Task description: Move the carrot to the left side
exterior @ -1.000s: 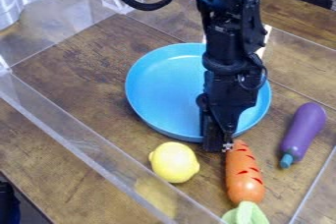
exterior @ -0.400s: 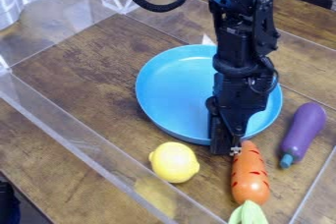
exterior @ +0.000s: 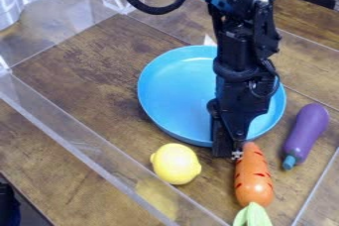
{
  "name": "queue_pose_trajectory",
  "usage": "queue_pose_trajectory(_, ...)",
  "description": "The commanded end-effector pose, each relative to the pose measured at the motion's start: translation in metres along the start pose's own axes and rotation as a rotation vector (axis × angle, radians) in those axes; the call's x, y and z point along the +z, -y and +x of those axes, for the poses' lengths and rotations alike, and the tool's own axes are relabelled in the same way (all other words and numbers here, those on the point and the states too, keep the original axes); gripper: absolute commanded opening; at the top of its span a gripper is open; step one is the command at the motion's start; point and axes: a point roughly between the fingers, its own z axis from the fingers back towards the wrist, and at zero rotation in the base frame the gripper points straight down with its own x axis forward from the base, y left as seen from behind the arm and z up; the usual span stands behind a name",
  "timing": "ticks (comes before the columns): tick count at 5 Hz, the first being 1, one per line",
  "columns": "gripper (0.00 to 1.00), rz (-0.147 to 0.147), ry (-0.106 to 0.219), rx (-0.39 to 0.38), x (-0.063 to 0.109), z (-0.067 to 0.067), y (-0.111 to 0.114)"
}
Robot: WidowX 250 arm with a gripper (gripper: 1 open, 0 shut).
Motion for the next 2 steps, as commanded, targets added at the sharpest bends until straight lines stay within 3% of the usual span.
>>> queue_pose_trajectory(1,0.00,-0.026,-0.015,-0.094,-0.0067,0.0018,0.0047)
queue_pose_trajectory(2,0.00,-0.032,-0.022,-0.139,-0.0084,0.0008,-0.0005)
